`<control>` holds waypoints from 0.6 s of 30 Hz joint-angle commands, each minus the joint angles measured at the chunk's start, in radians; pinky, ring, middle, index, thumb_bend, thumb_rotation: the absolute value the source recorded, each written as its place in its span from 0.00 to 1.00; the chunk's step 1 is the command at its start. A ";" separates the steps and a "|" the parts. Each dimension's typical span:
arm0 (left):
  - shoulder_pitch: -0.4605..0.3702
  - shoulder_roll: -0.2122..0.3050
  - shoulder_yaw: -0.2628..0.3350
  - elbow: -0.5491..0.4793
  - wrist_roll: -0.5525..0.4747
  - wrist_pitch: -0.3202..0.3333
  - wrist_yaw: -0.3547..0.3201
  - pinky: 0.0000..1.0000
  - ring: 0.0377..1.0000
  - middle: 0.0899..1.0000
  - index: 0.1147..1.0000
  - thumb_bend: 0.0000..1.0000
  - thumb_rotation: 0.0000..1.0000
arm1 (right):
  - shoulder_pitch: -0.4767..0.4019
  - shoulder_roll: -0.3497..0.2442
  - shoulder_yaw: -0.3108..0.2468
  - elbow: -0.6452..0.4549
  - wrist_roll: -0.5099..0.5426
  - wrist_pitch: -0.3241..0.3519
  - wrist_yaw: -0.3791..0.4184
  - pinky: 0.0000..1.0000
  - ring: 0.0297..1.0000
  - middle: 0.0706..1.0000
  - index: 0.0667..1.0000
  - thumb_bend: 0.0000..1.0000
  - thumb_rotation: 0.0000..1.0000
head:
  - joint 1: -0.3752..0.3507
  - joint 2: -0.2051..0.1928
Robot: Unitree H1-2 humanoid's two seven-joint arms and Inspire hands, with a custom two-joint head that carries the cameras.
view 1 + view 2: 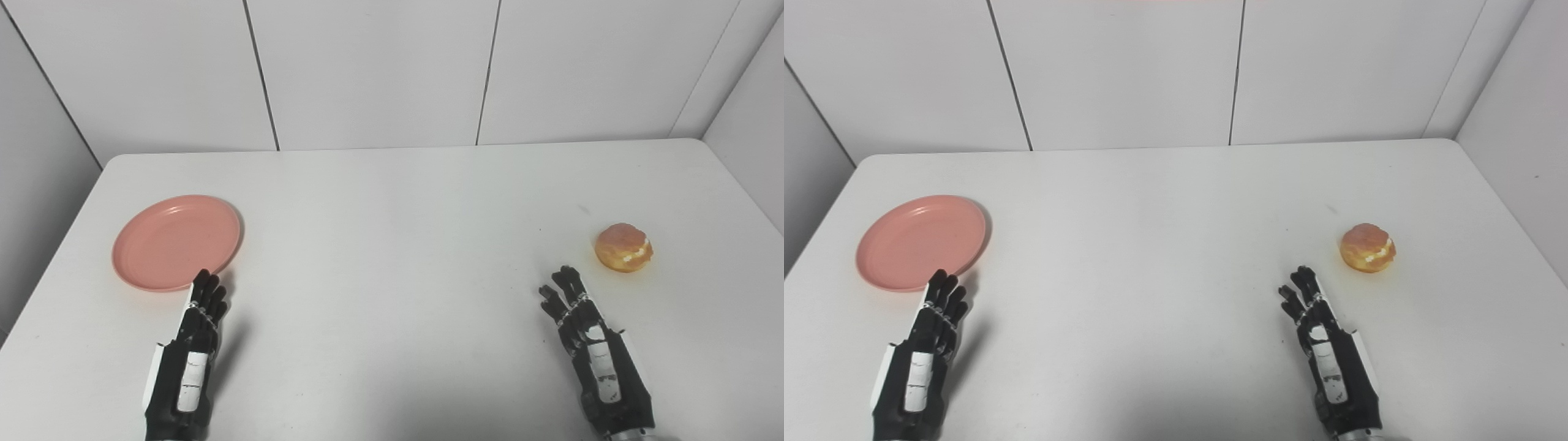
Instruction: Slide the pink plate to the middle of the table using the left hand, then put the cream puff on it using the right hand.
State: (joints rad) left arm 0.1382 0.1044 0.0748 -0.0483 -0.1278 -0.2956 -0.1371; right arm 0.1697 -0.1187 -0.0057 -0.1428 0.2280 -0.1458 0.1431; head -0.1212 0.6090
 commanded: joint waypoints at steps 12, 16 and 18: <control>0.024 0.013 -0.027 0.051 0.022 0.066 -0.012 1.00 0.99 1.00 1.00 0.94 0.89 | 0.025 -0.003 0.009 0.025 -0.005 0.076 0.003 0.95 0.91 0.96 0.96 0.90 0.91 | 0.000 -0.001; 0.024 0.016 -0.027 0.049 0.019 0.068 -0.015 1.00 1.00 1.00 1.00 0.94 0.89 | 0.025 -0.002 0.009 0.023 -0.004 0.076 0.003 0.94 0.91 0.95 0.96 0.90 0.91 | -0.001 -0.001; 0.024 0.016 -0.028 0.046 0.020 0.070 -0.015 1.00 1.00 1.00 1.00 0.93 0.89 | 0.025 -0.002 0.009 0.022 -0.002 0.075 0.004 0.94 0.91 0.96 0.96 0.89 0.91 | -0.001 -0.001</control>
State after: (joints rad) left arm 0.1384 0.1045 0.0745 -0.0490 -0.1271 -0.2951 -0.1370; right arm 0.1696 -0.1190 -0.0051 -0.1430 0.2277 -0.1449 0.1427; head -0.1227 0.6090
